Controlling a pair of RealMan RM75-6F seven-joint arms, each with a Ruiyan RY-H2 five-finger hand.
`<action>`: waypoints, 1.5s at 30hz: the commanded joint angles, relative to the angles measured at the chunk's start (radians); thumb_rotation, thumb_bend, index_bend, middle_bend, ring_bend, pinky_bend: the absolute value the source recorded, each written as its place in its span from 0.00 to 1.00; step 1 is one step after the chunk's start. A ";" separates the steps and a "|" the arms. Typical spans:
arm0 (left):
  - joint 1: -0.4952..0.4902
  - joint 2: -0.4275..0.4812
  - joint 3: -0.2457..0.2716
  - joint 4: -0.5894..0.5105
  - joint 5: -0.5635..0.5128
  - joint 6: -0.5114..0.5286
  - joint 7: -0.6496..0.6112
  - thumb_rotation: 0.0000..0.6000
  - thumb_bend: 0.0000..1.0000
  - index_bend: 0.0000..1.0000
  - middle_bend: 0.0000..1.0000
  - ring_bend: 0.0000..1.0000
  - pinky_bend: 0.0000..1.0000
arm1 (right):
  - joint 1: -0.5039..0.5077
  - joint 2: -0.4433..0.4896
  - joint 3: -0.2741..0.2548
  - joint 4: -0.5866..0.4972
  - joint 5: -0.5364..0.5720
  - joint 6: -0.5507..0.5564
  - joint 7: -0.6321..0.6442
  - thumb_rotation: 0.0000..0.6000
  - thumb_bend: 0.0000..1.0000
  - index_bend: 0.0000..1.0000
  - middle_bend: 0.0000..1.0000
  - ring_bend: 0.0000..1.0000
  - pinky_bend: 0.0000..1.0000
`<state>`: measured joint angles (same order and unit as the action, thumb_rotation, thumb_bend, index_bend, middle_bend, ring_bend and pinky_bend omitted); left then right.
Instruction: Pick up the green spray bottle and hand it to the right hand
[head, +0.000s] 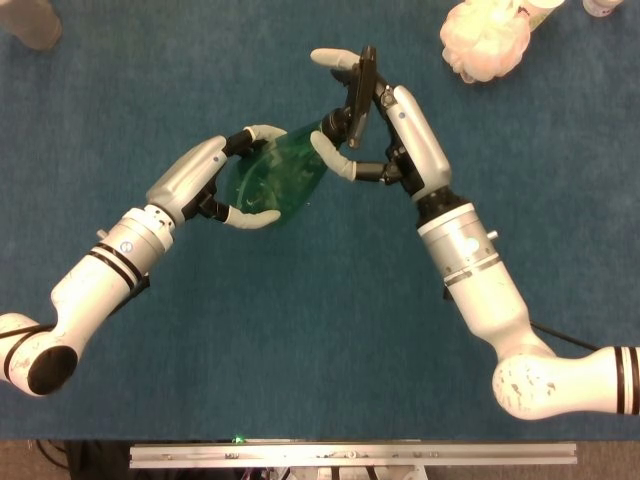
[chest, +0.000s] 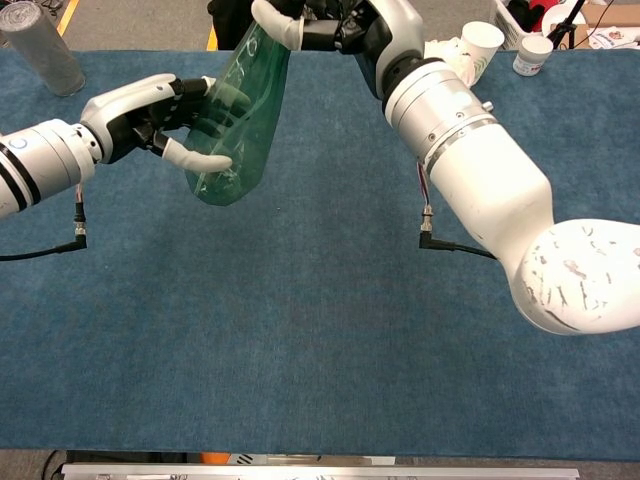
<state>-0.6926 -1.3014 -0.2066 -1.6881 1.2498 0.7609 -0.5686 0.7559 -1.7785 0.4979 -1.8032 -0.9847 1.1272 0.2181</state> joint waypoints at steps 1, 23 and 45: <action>0.000 0.000 0.000 0.001 0.001 -0.001 -0.001 1.00 0.22 0.32 0.25 0.21 0.49 | 0.000 0.000 0.001 0.000 0.000 0.000 0.001 1.00 0.41 0.30 0.19 0.07 0.05; -0.002 -0.003 0.004 0.012 0.014 -0.004 -0.016 1.00 0.22 0.25 0.20 0.18 0.48 | 0.001 -0.002 0.007 0.004 0.004 -0.005 0.003 1.00 0.40 0.30 0.19 0.07 0.05; -0.010 0.005 0.013 0.021 0.037 -0.025 -0.048 1.00 0.22 0.16 0.12 0.09 0.40 | 0.004 -0.004 0.010 0.014 0.004 -0.008 0.006 1.00 0.40 0.30 0.19 0.07 0.05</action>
<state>-0.7015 -1.2984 -0.1944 -1.6669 1.2840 0.7380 -0.6137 0.7594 -1.7830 0.5082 -1.7895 -0.9805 1.1188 0.2241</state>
